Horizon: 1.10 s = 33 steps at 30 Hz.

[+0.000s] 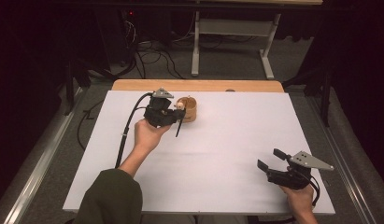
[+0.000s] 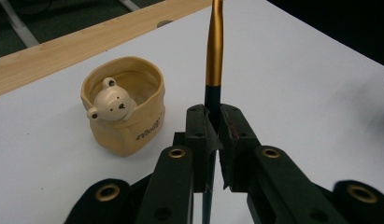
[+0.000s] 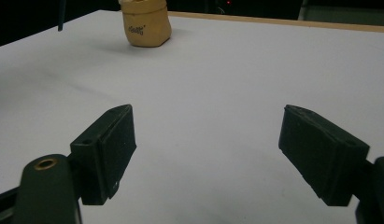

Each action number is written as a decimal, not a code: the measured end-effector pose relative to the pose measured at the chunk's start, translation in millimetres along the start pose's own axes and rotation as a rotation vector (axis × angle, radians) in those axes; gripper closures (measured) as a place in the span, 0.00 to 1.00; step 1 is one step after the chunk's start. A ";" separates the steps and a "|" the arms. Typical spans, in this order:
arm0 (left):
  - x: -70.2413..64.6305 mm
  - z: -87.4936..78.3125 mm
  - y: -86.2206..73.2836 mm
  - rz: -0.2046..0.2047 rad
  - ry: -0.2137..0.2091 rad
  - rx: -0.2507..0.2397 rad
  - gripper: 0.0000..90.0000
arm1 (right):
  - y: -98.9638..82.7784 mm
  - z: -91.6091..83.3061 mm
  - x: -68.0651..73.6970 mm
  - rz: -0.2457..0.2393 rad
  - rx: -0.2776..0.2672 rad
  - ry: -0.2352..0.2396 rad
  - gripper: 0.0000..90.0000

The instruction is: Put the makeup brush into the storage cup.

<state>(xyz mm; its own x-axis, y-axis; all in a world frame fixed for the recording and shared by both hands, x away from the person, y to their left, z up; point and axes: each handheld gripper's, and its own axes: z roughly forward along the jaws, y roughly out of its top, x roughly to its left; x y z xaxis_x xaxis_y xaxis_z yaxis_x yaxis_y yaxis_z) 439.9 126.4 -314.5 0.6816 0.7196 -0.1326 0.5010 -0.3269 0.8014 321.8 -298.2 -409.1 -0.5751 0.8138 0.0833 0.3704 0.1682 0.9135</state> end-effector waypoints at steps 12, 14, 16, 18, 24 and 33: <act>0.5 5.7 5.7 -0.011 0.004 -0.017 0.92 | 0.0 -0.2 0.0 0.005 0.001 -0.002 0.23; 1.0 6.6 7.0 -0.014 0.003 -0.020 0.92 | 0.3 -0.4 -0.3 0.007 -0.005 -0.002 0.23; 0.9 7.8 8.9 -0.011 0.009 -0.023 0.92 | 0.4 0.0 0.3 0.007 -0.002 0.000 0.23; 0.5 8.5 11.2 -0.009 0.013 -0.026 0.92 | 0.7 0.3 0.7 0.000 -0.003 0.000 0.23; 0.0 9.7 16.8 -0.008 0.021 -0.048 0.92 | 0.4 -0.6 0.2 0.009 -0.005 0.000 0.23; 0.3 13.9 21.5 -0.007 0.025 -0.059 0.92 | 0.4 -0.3 0.2 0.004 -0.001 0.004 0.23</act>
<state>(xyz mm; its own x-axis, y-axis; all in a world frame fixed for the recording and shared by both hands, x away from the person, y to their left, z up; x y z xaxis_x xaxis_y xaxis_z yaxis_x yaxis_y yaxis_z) 458.3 111.1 -305.5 0.6645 0.7369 -0.1244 0.4730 -0.2859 0.8334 321.6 -298.1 -408.6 -0.5765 0.8123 0.0884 0.3716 0.1643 0.9137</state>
